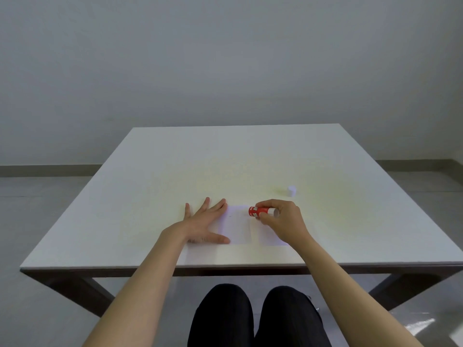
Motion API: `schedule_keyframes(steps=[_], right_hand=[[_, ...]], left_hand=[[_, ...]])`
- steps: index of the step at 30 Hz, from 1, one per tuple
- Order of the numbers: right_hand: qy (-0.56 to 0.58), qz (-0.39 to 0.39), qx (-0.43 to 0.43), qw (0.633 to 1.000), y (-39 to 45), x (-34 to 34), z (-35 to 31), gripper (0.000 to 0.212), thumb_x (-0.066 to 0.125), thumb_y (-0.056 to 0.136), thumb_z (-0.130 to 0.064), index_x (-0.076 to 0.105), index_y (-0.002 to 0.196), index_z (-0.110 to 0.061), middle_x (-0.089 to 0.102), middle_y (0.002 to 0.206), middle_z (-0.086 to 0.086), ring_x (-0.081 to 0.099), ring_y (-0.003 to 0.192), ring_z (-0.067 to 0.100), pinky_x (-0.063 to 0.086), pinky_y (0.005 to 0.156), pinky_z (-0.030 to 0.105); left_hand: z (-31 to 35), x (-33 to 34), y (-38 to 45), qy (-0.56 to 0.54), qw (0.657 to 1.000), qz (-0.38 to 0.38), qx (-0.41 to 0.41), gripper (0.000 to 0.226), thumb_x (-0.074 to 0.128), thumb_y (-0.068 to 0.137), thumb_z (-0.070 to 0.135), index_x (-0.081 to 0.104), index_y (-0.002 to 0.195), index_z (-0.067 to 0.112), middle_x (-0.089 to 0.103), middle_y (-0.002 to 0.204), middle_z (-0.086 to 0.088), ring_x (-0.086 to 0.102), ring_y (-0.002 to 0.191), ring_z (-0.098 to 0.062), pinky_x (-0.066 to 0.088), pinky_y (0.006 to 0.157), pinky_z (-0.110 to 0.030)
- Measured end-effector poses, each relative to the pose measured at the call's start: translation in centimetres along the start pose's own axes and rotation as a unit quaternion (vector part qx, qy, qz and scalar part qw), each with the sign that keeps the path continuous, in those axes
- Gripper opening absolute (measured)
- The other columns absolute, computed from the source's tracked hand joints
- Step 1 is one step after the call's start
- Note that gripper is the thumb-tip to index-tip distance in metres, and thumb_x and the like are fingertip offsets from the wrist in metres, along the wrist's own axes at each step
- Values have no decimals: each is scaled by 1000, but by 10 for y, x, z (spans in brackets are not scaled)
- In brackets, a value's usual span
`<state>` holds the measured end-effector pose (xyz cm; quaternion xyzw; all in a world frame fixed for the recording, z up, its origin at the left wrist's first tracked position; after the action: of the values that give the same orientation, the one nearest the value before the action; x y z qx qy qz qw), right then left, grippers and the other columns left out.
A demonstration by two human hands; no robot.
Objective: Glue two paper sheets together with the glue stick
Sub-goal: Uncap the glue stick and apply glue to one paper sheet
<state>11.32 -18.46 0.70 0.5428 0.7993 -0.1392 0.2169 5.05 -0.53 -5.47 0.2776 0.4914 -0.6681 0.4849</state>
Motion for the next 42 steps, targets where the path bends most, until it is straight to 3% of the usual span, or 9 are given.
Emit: schedule_keyframes(steps=[4, 8, 13, 20, 24, 29, 33, 37, 42], right_hand=[[10, -66, 4, 998, -11, 7, 0, 14, 68, 73, -13, 76, 83, -18, 70, 66, 18, 50, 45, 12, 39, 53, 18], [46, -133, 13, 990, -19, 15, 0, 13, 66, 73, -7, 75, 81, -13, 76, 76, 14, 74, 65, 18, 59, 68, 25], [33, -53, 21, 998, -8, -4, 4, 14, 66, 78, -7, 75, 89, -10, 75, 75, 12, 74, 69, 24, 59, 72, 29], [1, -154, 18, 988, -17, 13, 0, 15, 62, 73, -8, 74, 80, -12, 76, 75, 11, 74, 65, 17, 60, 70, 27], [49, -97, 35, 993, -7, 8, 0, 13, 64, 77, -4, 74, 84, -8, 76, 73, 15, 74, 69, 27, 59, 67, 20], [31, -26, 25, 999, 1, 8, -7, 13, 65, 77, -11, 73, 87, -13, 74, 75, 18, 71, 76, 33, 56, 77, 41], [9, -85, 6, 996, -11, 35, -15, 9, 68, 75, -20, 73, 82, -22, 72, 64, 13, 66, 61, 18, 50, 57, 30], [60, -110, 35, 991, -11, 43, -12, 11, 70, 74, -16, 74, 84, -13, 72, 71, 20, 74, 72, 26, 57, 80, 51], [21, 22, 20, 999, 3, 19, -8, 12, 67, 78, -16, 74, 88, -20, 65, 62, -7, 65, 67, 19, 47, 61, 16]], left_hand=[[0, 0, 0, -3, 1000, 2, -1, 106, 58, 77, 64, -10, 150, 29, -18, 157, 19, -26, 144, -14, -23, 109, -58], [-1, 1, 0, -14, 1000, 9, 5, 106, 59, 77, 64, -9, 150, 28, -17, 157, 19, -26, 143, -12, -23, 110, -55], [-1, 1, 1, -15, 1000, 9, 6, 106, 59, 77, 63, -8, 150, 29, -17, 157, 20, -26, 143, -12, -23, 110, -55], [-5, 2, 4, -11, 1000, 16, 6, 108, 58, 75, 66, -9, 150, 30, -17, 157, 21, -26, 143, -11, -24, 109, -54], [-5, 2, 4, -10, 1000, 14, 5, 107, 59, 75, 66, -9, 150, 30, -17, 157, 21, -26, 143, -12, -23, 109, -55], [-4, 1, 4, -13, 1000, 16, 4, 107, 60, 75, 64, -8, 150, 30, -17, 157, 20, -26, 144, -12, -23, 110, -55], [-4, 2, 4, -18, 1000, 15, 1, 109, 60, 75, 64, -10, 150, 30, -17, 157, 20, -27, 143, -12, -24, 110, -54], [-3, 2, 3, -22, 1000, 16, 1, 108, 61, 75, 64, -9, 150, 30, -17, 157, 20, -26, 143, -12, -24, 111, -54], [-3, 1, 2, -17, 1000, 16, 11, 106, 59, 75, 65, -7, 151, 30, -17, 158, 20, -27, 143, -13, -24, 110, -55]])
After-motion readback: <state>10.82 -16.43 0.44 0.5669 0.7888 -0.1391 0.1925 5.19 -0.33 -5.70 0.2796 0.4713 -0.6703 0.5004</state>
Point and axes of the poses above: each hand's wrist, its own y-axis towards the middle knuckle, its own x-axis out of the palm, z = x × y, the point moved 10 cm from there along y, towards the middle knuckle
